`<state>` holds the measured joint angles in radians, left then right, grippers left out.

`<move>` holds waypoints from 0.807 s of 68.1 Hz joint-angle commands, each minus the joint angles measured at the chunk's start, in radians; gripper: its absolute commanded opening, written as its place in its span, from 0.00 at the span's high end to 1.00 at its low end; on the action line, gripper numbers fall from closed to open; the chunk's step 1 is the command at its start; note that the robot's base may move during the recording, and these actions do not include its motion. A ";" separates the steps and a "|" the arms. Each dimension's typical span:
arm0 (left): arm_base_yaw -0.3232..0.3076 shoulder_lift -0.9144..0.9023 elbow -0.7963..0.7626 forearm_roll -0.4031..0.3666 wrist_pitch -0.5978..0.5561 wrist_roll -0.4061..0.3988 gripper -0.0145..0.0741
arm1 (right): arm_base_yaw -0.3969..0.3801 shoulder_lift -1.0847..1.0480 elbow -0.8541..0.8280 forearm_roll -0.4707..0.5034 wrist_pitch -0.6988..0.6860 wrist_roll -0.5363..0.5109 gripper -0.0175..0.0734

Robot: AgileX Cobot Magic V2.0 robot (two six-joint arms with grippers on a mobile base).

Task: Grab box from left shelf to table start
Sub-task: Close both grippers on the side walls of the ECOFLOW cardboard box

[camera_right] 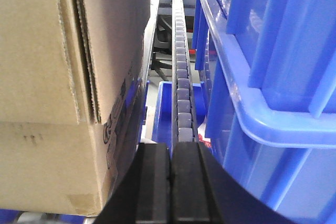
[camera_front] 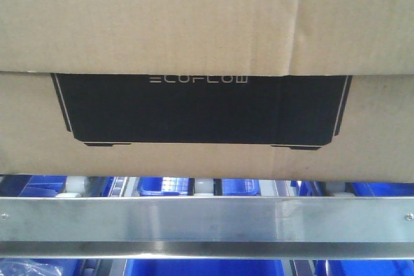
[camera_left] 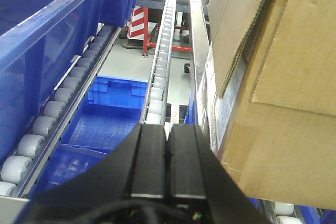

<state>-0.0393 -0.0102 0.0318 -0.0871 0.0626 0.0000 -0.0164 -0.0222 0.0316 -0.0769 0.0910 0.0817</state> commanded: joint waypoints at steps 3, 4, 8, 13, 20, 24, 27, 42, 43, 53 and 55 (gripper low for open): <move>-0.008 -0.014 -0.005 -0.006 -0.095 -0.006 0.94 | 0.002 0.003 0.002 -0.008 -0.081 -0.007 0.73; -0.008 -0.014 -0.005 -0.006 -0.095 -0.006 0.94 | 0.002 0.003 0.002 -0.008 -0.081 -0.007 0.73; -0.008 -0.014 -0.005 -0.006 -0.095 -0.006 0.94 | 0.002 0.003 0.002 -0.008 -0.081 -0.007 0.73; -0.008 -0.014 -0.005 -0.006 -0.095 -0.006 0.94 | 0.002 0.003 0.002 -0.008 -0.081 -0.007 0.73; -0.008 -0.012 -0.017 -0.006 -0.095 -0.006 0.94 | 0.002 0.003 0.002 -0.008 -0.081 -0.007 0.73; -0.008 -0.012 -0.036 -0.006 -0.086 -0.006 0.94 | 0.002 0.003 0.002 -0.008 -0.081 -0.007 0.73; -0.008 -0.012 -0.054 -0.006 -0.069 -0.006 0.94 | 0.002 0.003 0.002 -0.008 -0.081 -0.007 0.73; -0.008 -0.012 -0.208 -0.002 0.080 -0.006 0.94 | 0.002 0.003 0.002 -0.008 -0.081 -0.007 0.73; -0.008 -0.012 -0.218 -0.002 0.080 -0.006 0.94 | 0.002 0.003 0.002 -0.008 -0.081 -0.007 0.73; -0.008 -0.002 -0.331 -0.002 0.148 -0.006 0.94 | 0.002 0.003 0.002 -0.008 -0.081 -0.007 0.73; -0.008 0.010 -0.356 -0.002 0.178 -0.006 0.94 | 0.002 0.003 0.002 -0.008 -0.081 -0.007 0.73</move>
<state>-0.0393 -0.0102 -0.2385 -0.0871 0.2598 0.0000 -0.0164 -0.0222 0.0316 -0.0769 0.0910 0.0817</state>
